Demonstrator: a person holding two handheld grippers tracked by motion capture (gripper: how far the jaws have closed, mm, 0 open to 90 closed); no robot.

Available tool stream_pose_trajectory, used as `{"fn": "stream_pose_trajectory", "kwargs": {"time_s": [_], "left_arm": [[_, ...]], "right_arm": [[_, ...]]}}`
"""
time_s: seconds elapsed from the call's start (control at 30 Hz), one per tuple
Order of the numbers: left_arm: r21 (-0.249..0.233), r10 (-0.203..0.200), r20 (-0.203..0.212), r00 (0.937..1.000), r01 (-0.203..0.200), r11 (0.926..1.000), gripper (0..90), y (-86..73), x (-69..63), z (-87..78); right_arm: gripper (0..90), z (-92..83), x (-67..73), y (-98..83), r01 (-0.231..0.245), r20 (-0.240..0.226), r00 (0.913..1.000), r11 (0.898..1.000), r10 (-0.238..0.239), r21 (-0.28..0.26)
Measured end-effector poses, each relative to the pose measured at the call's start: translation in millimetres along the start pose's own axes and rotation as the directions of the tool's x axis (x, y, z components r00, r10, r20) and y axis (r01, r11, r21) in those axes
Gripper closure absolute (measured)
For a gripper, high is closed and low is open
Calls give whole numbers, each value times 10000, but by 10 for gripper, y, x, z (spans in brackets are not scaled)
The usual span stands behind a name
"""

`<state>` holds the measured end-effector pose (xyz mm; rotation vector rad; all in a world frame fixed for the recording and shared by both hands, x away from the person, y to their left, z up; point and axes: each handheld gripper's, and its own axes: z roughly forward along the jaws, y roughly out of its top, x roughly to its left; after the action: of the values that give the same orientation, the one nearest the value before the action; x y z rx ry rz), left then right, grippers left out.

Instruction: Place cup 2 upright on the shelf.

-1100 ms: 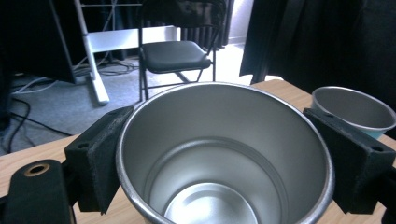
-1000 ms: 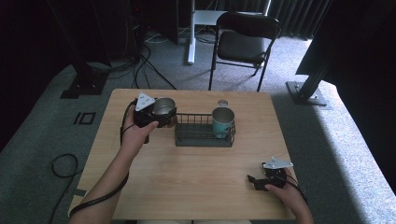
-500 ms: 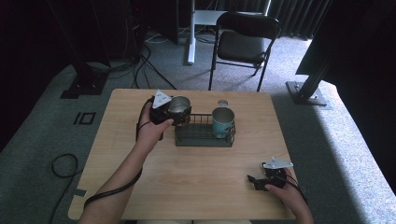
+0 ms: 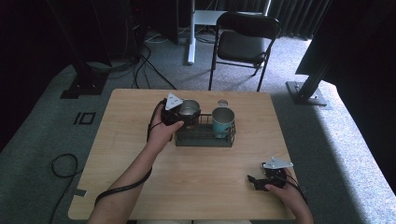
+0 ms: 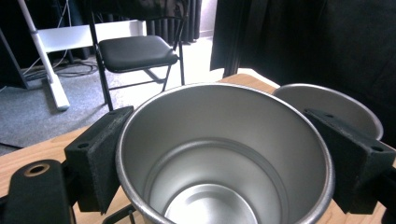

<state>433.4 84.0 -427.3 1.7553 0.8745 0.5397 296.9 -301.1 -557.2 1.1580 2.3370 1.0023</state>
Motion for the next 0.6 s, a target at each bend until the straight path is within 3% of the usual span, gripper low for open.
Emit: {"fn": "stream_pose_trajectory", "kwargs": {"time_s": [0.6], "left_arm": [[707,-20,-61,10000,24,9975,139,-217,-63,207]], "right_arm": [[116,0,-1,0,5,-2,10000,10000,-5,3]]}}
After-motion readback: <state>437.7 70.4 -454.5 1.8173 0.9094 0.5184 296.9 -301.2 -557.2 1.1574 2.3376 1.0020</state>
